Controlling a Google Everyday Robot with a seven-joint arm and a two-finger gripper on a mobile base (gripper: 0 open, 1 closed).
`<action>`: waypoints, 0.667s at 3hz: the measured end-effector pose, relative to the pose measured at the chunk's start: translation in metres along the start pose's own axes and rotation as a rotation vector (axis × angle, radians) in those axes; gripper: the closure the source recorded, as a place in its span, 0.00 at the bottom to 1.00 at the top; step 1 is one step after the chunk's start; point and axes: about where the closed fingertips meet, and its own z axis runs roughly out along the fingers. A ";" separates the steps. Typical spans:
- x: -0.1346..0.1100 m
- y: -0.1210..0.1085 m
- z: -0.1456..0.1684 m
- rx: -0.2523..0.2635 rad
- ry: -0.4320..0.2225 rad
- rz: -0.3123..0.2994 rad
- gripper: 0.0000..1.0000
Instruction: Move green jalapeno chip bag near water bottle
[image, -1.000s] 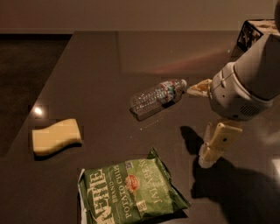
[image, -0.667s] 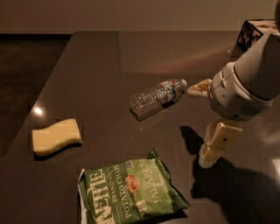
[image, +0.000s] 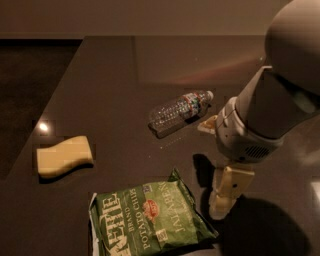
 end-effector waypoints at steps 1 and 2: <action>-0.016 0.021 0.019 -0.047 -0.017 -0.010 0.00; -0.034 0.039 0.032 -0.096 -0.047 -0.038 0.00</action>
Offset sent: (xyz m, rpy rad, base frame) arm -0.0549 0.0698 -0.0327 0.0816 0.1243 0.1210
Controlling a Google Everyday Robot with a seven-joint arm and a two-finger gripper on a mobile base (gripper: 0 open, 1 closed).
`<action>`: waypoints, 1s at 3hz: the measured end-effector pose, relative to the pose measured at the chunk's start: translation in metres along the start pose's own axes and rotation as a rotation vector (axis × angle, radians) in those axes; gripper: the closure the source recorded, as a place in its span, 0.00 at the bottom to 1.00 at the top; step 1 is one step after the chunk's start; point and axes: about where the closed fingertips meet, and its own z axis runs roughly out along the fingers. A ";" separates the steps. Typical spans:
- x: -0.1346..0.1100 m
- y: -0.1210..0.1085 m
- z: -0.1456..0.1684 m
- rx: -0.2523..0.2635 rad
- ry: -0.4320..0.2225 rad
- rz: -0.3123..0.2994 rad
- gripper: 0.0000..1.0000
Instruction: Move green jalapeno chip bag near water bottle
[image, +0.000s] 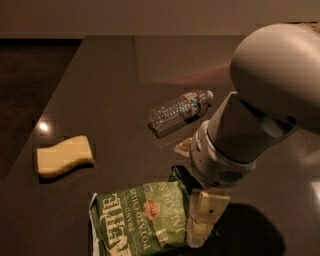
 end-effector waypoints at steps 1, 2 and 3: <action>-0.008 0.012 0.017 -0.052 -0.008 -0.022 0.18; -0.009 0.017 0.026 -0.072 -0.010 -0.022 0.41; -0.006 0.014 0.016 -0.029 -0.001 0.002 0.64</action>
Offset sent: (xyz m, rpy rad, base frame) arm -0.0239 0.0209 -0.0310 0.0121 0.0874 0.0543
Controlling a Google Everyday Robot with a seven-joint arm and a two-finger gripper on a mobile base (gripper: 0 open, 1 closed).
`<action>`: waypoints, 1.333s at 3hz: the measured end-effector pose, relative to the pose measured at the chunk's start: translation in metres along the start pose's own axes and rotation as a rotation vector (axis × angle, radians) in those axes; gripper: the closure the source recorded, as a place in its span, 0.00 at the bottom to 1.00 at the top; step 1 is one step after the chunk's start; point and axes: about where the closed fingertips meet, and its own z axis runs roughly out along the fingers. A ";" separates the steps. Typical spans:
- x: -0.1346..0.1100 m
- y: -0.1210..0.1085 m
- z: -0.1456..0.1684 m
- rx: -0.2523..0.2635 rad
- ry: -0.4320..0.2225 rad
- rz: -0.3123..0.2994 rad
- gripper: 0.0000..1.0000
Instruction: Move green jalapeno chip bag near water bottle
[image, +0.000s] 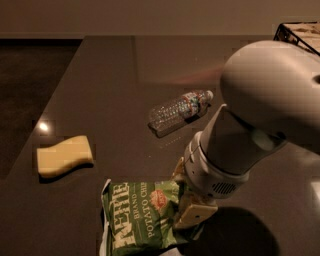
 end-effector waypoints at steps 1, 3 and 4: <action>0.011 -0.014 -0.028 0.076 0.028 0.042 0.87; 0.060 -0.064 -0.076 0.183 0.118 0.153 1.00; 0.092 -0.081 -0.092 0.212 0.145 0.223 1.00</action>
Offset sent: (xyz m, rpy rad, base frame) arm 0.0757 -0.0951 0.0608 -0.1341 -0.1576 -0.2453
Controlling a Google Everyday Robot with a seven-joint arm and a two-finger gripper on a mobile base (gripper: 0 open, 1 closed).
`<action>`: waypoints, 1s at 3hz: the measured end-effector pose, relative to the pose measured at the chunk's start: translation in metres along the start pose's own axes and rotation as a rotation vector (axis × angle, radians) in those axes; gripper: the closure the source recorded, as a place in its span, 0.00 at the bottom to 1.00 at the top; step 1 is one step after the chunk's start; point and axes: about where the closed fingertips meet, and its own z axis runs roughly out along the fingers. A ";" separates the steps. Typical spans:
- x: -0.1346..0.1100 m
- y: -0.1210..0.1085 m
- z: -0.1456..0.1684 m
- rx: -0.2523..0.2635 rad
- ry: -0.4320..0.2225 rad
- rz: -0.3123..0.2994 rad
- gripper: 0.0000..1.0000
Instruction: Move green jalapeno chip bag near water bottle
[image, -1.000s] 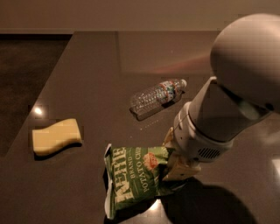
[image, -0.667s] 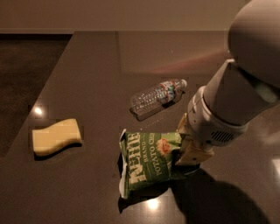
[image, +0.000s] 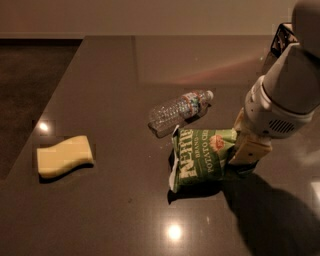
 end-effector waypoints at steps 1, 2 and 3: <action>0.018 -0.018 0.001 0.014 -0.015 0.055 1.00; 0.016 -0.041 0.010 0.022 -0.055 0.083 0.74; 0.017 -0.052 0.017 0.020 -0.067 0.101 0.52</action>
Offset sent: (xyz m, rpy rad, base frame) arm 0.0562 -0.0243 -0.0143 0.0984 -0.0199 -0.0896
